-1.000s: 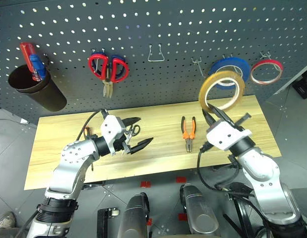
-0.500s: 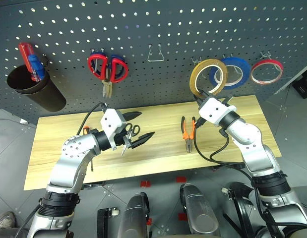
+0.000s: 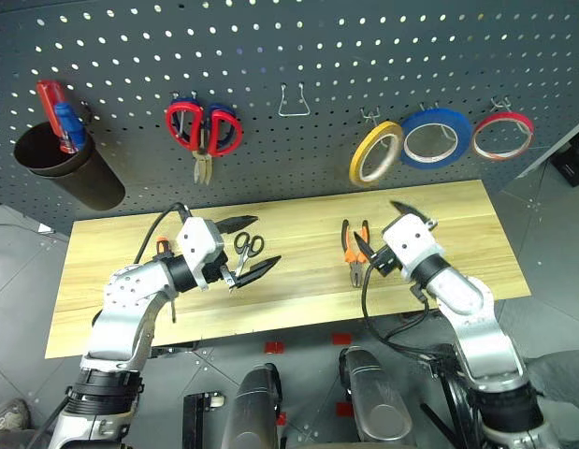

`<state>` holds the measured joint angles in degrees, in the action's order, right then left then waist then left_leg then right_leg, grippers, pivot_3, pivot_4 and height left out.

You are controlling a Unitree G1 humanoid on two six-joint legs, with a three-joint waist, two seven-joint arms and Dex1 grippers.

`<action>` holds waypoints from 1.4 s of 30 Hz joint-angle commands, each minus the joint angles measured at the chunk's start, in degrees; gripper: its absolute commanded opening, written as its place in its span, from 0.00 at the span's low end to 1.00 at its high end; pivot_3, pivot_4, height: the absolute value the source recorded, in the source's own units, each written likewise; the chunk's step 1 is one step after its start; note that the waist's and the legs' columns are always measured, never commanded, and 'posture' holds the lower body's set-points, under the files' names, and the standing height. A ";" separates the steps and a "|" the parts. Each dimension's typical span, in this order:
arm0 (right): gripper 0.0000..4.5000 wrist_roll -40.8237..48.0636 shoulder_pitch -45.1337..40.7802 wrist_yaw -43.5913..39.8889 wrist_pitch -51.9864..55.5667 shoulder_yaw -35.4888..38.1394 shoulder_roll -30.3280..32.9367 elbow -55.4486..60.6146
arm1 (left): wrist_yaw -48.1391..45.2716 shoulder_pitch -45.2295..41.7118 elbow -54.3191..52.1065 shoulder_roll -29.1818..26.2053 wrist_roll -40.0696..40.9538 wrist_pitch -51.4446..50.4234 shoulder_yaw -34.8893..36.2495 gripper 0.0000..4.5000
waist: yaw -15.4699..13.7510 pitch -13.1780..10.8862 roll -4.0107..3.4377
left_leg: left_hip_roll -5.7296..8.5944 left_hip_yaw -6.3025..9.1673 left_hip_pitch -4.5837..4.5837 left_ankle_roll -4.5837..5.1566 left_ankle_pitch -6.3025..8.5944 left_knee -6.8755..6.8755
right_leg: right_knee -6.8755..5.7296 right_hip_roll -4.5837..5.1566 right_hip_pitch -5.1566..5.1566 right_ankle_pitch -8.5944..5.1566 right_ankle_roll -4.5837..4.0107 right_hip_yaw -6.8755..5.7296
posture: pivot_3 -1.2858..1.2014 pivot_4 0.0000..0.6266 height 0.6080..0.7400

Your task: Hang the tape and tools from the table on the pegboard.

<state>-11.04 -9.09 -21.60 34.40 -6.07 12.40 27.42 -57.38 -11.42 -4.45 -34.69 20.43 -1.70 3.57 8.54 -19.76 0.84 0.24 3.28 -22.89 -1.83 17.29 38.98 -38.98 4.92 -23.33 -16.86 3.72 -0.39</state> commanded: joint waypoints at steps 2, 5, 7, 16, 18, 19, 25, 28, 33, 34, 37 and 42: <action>0.99 3.21 -2.35 5.21 26.60 4.04 -10.44 5.97 | -7.28 4.57 5.06 -7.45 -2.93 5.77 1.05 1.00 | 0.76 -0.01 -0.02 | -0.01 0.01 0.01 0.00 0.00 -0.07 | 0.00 0.01 -0.06 0.00 -0.01 0.02 | 0.40 0.57 1.00; 0.99 3.45 -7.04 8.68 36.19 6.70 -14.79 3.02 | -9.49 6.07 7.70 -10.59 -5.76 10.42 -0.06 1.00 | 0.85 -0.03 -0.05 | 0.03 0.00 -0.05 0.00 0.00 -0.11 | 0.01 0.03 -0.18 -0.02 -0.03 0.03 | 0.40 0.57 1.00; 0.99 3.09 -10.45 11.54 38.62 8.48 -16.34 -1.12 | -9.73 6.20 8.27 -11.11 -6.34 11.21 -0.10 1.00 | 0.78 -0.03 -0.05 | 0.10 -0.02 -0.08 0.01 0.01 -0.10 | 0.02 0.07 -0.19 -0.01 -0.04 0.04 | 0.40 0.56 1.00; 0.99 4.45 -18.23 17.80 31.05 8.12 -19.11 -17.23 | -8.64 5.91 5.84 -11.12 -6.76 9.89 -0.33 1.00 | 1.22 -0.03 -0.05 | 0.12 -0.11 -0.13 0.01 0.01 -0.16 | 0.00 0.10 -0.32 -0.01 -0.04 0.06 | 0.41 0.56 1.00; 0.99 4.83 -19.56 18.80 28.88 8.08 -19.77 -20.19 | -8.42 5.67 5.22 -11.21 -6.65 9.33 -0.33 1.00 | 1.36 -0.03 -0.05 | 0.10 -0.14 -0.13 0.02 0.01 -0.16 | -0.02 0.07 -0.33 -0.01 -0.04 0.08 | 0.41 0.56 1.00; 0.99 5.07 -20.28 19.36 28.07 8.18 -20.29 -21.51 | -8.28 5.49 5.02 -11.24 -6.63 9.13 -0.31 1.00 | 1.42 -0.03 -0.05 | 0.09 -0.15 -0.13 0.02 0.01 -0.16 | -0.03 0.06 -0.33 -0.01 -0.04 0.09 | 0.41 0.56 1.00; 0.99 6.73 -24.22 23.18 23.25 7.98 -23.78 -28.71 | -7.66 4.50 4.65 -11.21 -6.64 8.24 -0.26 1.00 | 2.00 -0.03 -0.05 | 0.09 -0.18 -0.14 0.01 0.00 -0.16 | -0.02 0.03 -0.36 -0.01 -0.04 0.10 | 0.41 0.56 1.00; 0.99 6.47 -24.24 24.31 21.01 6.00 -23.43 -32.10 | -7.29 4.74 4.14 -11.14 -6.65 7.90 -0.18 1.00 | 2.43 -0.03 -0.05 | 0.11 -0.25 -0.15 0.01 0.00 -0.15 | -0.01 0.05 -0.36 -0.01 -0.03 0.15 | 0.42 0.56 1.00; 0.99 6.40 -24.34 25.66 18.33 4.25 -23.04 -34.73 | -6.55 5.07 3.47 -11.03 -6.61 7.39 -0.19 1.00 | 2.68 -0.03 -0.05 | 0.07 -0.25 -0.14 0.01 0.00 -0.16 | -0.03 0.03 -0.37 -0.01 -0.03 0.16 | 0.42 0.56 1.00; 0.99 6.71 -24.33 25.67 18.10 4.08 -23.21 -35.19 | -6.42 5.13 3.42 -11.00 -6.62 7.29 -0.12 1.00 | 2.67 -0.03 -0.05 | 0.07 -0.26 -0.14 0.00 0.00 -0.16 | -0.03 0.03 -0.38 -0.01 -0.03 0.17 | 0.42 0.56 1.00; 0.99 6.89 -24.70 25.69 16.40 3.13 -23.06 -37.50 | -6.15 5.32 3.37 -10.98 -6.72 7.28 -0.03 1.00 | 2.66 -0.03 -0.05 | 0.08 -0.26 -0.14 0.00 0.00 -0.15 | -0.03 0.03 -0.38 -0.01 -0.03 0.18 | 0.42 0.56 1.00; 0.99 6.37 -26.23 26.12 13.32 2.19 -21.91 -44.19 | -5.71 5.17 3.71 -10.96 -6.86 7.47 -0.13 1.00 | 2.68 -0.03 -0.05 | 0.08 -0.27 -0.14 0.00 0.00 -0.15 | -0.03 0.03 -0.39 -0.01 -0.03 0.19 | 0.42 0.56 1.00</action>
<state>-4.84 -33.77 4.07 48.99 -3.17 -7.72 -15.67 -63.19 -6.70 0.48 -45.25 13.61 5.41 3.00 11.22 -19.78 0.79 0.32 3.00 -23.02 -1.82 17.29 38.83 -39.00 4.95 -23.71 -16.86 3.69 -0.20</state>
